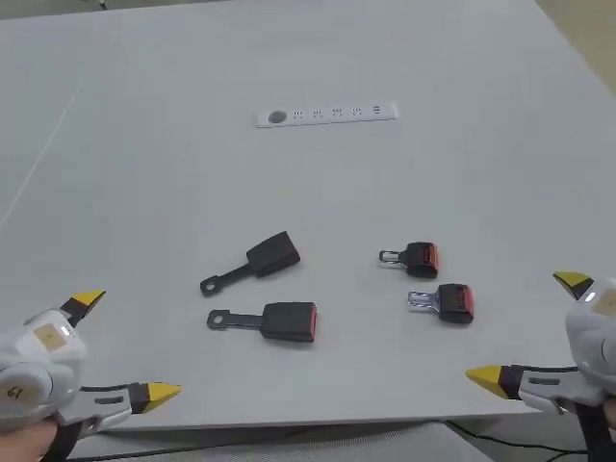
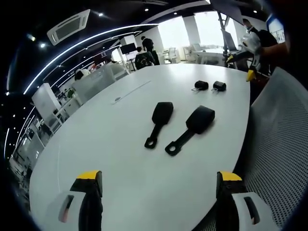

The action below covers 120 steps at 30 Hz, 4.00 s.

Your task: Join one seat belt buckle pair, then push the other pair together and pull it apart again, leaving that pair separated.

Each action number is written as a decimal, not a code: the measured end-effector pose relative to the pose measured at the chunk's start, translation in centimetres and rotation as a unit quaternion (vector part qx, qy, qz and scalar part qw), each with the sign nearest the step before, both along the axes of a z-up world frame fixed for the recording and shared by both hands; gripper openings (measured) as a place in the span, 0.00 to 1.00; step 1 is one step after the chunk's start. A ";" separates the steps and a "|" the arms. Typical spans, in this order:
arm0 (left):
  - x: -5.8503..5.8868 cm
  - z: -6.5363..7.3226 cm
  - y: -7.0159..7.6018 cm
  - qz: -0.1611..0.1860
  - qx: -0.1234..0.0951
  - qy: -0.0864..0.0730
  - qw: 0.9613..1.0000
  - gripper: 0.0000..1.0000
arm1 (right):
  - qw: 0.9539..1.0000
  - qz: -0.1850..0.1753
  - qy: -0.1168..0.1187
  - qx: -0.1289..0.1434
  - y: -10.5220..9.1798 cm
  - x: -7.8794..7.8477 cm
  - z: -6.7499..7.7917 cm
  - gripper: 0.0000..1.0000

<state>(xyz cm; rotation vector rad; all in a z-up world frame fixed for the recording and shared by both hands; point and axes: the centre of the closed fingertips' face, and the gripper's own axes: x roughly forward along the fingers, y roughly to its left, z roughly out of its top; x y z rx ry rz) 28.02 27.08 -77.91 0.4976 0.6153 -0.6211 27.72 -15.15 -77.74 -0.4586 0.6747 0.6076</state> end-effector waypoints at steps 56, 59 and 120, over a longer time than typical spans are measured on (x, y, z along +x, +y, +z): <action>1.7 -0.4 -8.6 -0.205 0.041 0.053 0.976 0.75 | 0.991 0.122 0.033 -0.050 0.4 0.8 -0.4 0.65; 2.4 -0.8 -9.5 -0.214 0.041 0.060 0.974 0.71 | 0.987 0.143 0.042 -0.052 0.9 0.8 -0.6 0.61; 3.6 -7.6 -16.2 -0.350 0.098 0.176 0.915 0.33 | 0.924 0.332 0.151 -0.112 3.1 4.9 -7.6 0.33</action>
